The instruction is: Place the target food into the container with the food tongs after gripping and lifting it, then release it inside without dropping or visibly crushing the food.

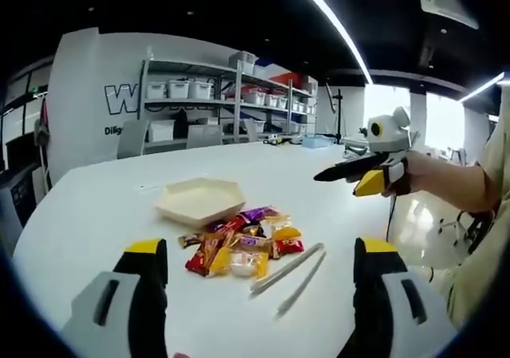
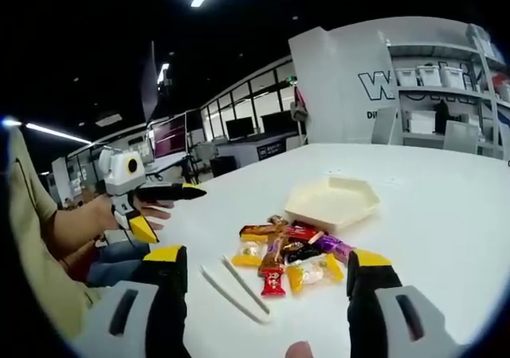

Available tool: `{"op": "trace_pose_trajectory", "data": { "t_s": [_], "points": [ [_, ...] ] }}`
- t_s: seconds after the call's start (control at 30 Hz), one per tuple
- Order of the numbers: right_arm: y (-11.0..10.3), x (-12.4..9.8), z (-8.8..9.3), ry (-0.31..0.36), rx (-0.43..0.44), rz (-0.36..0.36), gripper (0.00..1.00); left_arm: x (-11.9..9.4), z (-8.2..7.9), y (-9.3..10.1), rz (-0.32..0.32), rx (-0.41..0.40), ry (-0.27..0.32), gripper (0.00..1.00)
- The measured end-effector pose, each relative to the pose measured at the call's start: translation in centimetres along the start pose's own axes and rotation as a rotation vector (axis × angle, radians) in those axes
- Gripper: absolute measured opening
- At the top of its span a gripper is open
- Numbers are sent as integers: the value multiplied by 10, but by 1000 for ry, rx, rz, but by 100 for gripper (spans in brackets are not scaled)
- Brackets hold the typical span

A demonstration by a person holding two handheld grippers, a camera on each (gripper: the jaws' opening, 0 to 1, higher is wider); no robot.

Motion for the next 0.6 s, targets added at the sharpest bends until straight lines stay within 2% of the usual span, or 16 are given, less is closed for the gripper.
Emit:
{"op": "trace_pose_trajectory", "data": {
  "t_s": [0.33,0.6],
  "points": [
    [-3,8,16,-29,-14,-54,78,6,11,0,14,33,-20,90],
    [-5,16,29,-53,-25,-98,74,11,26,1,31,47,-63,83]
  ]
}}
Point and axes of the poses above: the point that each gripper's makers call its tool centre point, and the gripper's own axes: x roughly forward along the fingers, y roughly to its right, z roughly out of its underside, the point moved 7 cm from there along -x, roughly backward along the fingers, and after that the axes turned 11 degrees about z, right-handed, at the moved point
